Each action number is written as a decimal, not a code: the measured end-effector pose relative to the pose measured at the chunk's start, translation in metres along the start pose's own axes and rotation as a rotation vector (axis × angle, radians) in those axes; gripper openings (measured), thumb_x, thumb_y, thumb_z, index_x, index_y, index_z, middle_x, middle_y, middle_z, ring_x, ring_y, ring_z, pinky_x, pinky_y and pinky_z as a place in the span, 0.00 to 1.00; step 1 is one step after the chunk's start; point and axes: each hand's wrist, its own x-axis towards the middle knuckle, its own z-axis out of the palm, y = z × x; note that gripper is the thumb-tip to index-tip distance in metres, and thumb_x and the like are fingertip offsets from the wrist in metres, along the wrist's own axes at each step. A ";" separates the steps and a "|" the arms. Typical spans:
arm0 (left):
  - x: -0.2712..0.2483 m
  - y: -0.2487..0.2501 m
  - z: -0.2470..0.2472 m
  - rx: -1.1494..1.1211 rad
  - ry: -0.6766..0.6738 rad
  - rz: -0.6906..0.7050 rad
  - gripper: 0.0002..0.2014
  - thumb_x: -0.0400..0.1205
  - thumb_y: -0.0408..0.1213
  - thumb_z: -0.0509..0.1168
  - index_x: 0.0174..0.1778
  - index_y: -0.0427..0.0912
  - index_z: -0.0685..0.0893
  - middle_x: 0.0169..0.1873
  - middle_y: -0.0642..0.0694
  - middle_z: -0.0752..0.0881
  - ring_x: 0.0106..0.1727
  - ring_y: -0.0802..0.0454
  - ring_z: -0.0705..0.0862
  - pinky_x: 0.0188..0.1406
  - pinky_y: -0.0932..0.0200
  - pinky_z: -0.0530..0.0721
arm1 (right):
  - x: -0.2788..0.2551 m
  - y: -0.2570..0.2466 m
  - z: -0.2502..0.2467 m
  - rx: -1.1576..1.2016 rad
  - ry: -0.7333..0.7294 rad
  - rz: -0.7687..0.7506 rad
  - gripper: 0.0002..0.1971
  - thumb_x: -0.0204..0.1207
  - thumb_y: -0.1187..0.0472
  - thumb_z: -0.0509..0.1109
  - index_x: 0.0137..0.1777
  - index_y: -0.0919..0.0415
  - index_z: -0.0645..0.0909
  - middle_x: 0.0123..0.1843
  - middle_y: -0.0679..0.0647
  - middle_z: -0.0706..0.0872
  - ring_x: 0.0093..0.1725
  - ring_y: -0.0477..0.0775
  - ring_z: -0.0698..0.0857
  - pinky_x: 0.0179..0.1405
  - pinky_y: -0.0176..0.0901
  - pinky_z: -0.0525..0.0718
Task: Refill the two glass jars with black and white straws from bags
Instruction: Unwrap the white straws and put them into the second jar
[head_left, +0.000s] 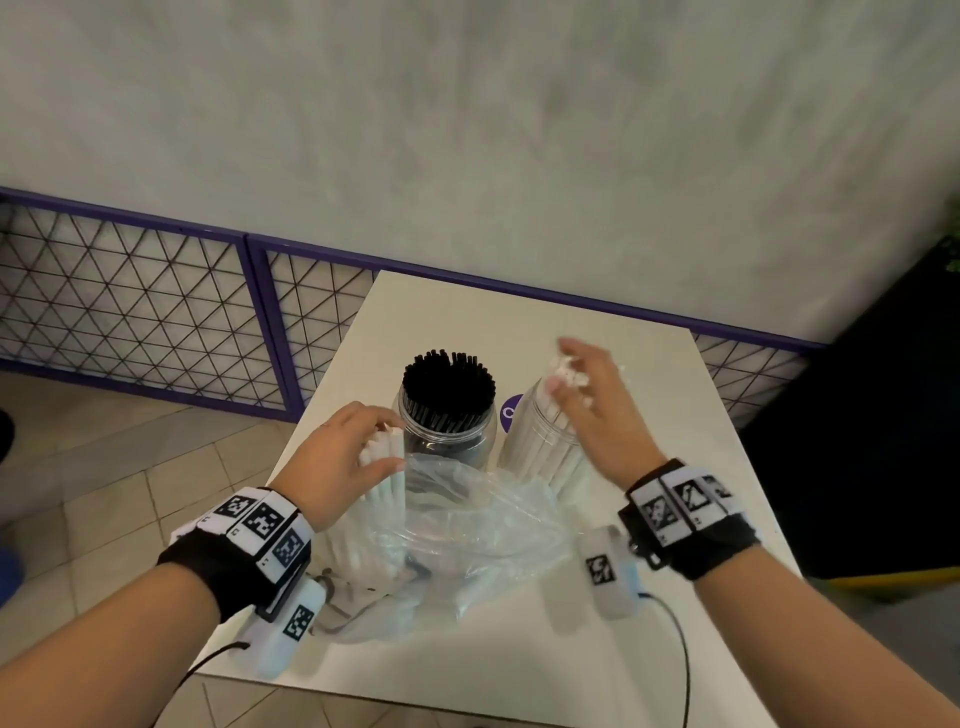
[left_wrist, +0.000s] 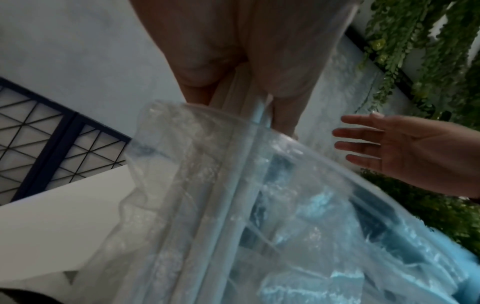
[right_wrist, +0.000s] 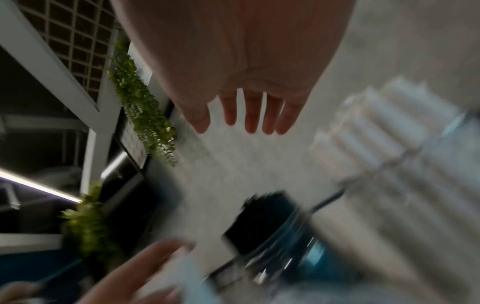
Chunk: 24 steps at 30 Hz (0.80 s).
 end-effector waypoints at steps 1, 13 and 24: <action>-0.001 0.001 0.001 -0.040 0.018 -0.009 0.21 0.74 0.47 0.74 0.55 0.70 0.72 0.50 0.65 0.75 0.52 0.69 0.76 0.48 0.69 0.71 | -0.011 -0.013 0.017 0.085 -0.102 0.021 0.22 0.82 0.53 0.63 0.76 0.49 0.67 0.72 0.48 0.74 0.66 0.42 0.74 0.62 0.33 0.74; -0.033 -0.013 -0.011 -0.387 -0.037 -0.134 0.34 0.71 0.40 0.74 0.66 0.71 0.65 0.55 0.51 0.84 0.55 0.59 0.85 0.59 0.64 0.79 | -0.044 -0.040 0.147 0.430 -0.313 0.248 0.35 0.65 0.57 0.82 0.71 0.47 0.70 0.65 0.42 0.80 0.65 0.44 0.78 0.65 0.41 0.77; -0.036 -0.009 -0.009 -0.313 0.008 -0.100 0.15 0.72 0.47 0.73 0.52 0.58 0.78 0.46 0.56 0.84 0.47 0.60 0.83 0.46 0.66 0.81 | -0.041 -0.034 0.152 0.471 -0.262 0.233 0.15 0.61 0.61 0.79 0.43 0.65 0.79 0.38 0.52 0.82 0.37 0.41 0.79 0.39 0.38 0.79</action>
